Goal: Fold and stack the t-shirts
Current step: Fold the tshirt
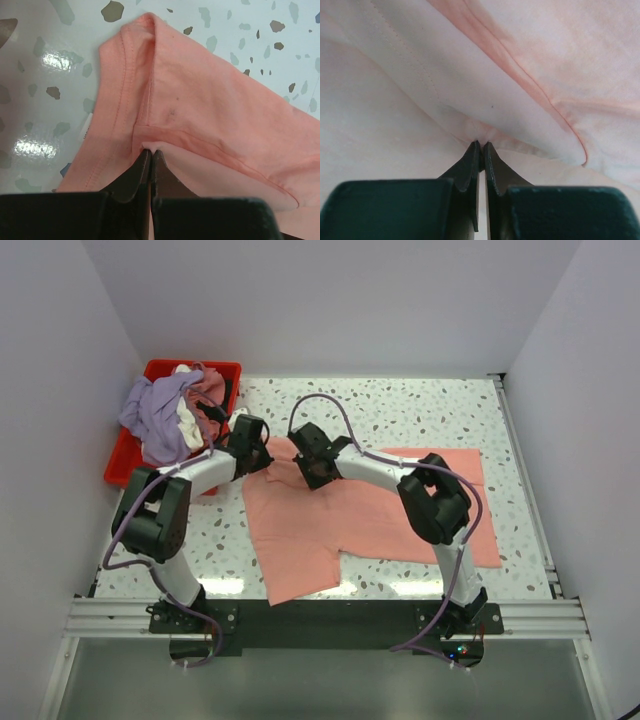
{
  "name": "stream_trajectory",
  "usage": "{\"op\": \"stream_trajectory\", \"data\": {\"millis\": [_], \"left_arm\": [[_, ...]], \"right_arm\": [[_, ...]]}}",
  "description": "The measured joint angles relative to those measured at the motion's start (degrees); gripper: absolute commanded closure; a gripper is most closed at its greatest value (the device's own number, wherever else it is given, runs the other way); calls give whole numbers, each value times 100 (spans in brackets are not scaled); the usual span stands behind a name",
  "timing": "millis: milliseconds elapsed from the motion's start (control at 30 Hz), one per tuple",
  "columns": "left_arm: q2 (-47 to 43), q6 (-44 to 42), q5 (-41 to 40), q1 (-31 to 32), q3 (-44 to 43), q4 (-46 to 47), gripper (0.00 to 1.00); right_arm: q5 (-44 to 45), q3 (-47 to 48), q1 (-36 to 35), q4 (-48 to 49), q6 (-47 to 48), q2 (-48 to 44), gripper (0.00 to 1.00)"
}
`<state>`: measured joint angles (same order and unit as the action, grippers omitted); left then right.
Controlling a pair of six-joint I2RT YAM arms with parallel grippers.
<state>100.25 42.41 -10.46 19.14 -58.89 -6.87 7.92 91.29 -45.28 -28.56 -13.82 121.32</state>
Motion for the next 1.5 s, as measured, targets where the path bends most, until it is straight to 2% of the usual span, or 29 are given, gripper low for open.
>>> {"op": "stream_trajectory", "data": {"millis": [467, 833, 1033, 1067, 1133, 1167, 1200, 1233, 1267, 1300, 1333, 1500], "left_arm": [[-1244, 140, 199, 177, 1049, -48, 100], [-1834, 352, 164, 551, 1622, -308, 100], [-1860, 363, 199, 651, 1884, -352, 95], [-1871, 363, 210, 658, 1921, -352, 95], [-1930, 354, 223, 688, 2011, -400, 79], [-1987, 343, 221, 695, 2050, -446, 66], [-2059, 334, 214, 706, 2094, -487, 51], [-2142, 328, 201, 715, 2129, -540, 41], [-2240, 350, 188, 723, 2151, -614, 30], [-2350, 352, 164, 728, 2170, -664, 11], [-2485, 345, 138, 734, 2179, -745, 2], [-3045, 348, 52, 754, 2129, -868, 0]], "right_arm": [[-297, -544, 0, -398, 0, -994, 100], [-461, -957, 0, -726, 37, -1117, 98], [-577, -1178, 0, -748, 39, -1346, 88], [-614, -1222, -2, -745, 39, -1388, 75], [-651, -1263, -7, -754, 52, -1416, 68], [-662, -1290, -7, -776, 59, -1427, 56], [-678, -1311, -7, -798, 33, -1436, 51], [-702, -1344, -7, -813, 68, -1451, 43], [-719, -1379, -4, -822, 66, -1484, 15], [-730, -1410, -7, -841, 24, -1526, 1], [-739, -1440, -4, -859, 42, -1580, 1], [-595, -1493, 50, -964, -9, -2107, 1]]}}
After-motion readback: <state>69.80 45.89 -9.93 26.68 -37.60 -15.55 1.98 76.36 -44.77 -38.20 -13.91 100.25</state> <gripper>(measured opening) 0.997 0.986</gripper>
